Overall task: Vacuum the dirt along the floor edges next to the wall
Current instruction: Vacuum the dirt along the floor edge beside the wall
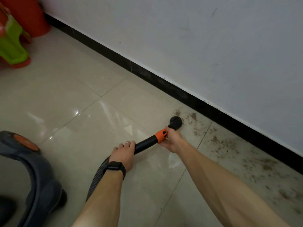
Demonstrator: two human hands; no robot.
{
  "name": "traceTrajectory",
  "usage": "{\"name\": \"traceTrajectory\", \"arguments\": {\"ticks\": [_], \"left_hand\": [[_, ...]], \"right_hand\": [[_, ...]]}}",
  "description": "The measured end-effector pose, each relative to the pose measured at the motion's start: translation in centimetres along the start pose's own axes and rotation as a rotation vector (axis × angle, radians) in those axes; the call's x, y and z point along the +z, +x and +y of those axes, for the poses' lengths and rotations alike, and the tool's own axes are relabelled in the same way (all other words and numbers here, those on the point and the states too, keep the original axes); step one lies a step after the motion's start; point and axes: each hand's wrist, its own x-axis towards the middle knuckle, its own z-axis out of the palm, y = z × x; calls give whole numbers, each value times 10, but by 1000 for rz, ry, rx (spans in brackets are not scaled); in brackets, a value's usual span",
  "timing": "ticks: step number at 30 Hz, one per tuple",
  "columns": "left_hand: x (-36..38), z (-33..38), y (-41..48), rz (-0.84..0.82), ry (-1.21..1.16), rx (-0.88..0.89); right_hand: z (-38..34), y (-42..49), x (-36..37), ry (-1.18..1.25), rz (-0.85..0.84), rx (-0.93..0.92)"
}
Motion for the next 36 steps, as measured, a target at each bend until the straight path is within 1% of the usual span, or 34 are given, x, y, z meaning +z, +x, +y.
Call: {"name": "traceTrajectory", "arguments": {"ticks": [4,9,11,16,22,29,32,36], "left_hand": [[-2,4,11,24,-22,54],[-9,11,22,-75,-114,57],[-6,17,25,-86,-121,52],[3,24,30,-43,-117,28],[4,30,47,4,-143,-13],[-9,41,77,58,-60,25],[-16,40,92,64,-23,28],[-16,41,103,53,-12,3]], "right_hand": [[-13,0,-4,-49,19,-1],[-19,5,-8,-78,4,16],[-21,7,-7,-67,0,17],[-26,17,-2,-33,-6,23],[-29,35,13,-18,45,-17],[-38,65,23,3,135,-90],[-46,79,25,35,137,-97],[-56,91,27,51,82,-88]]}}
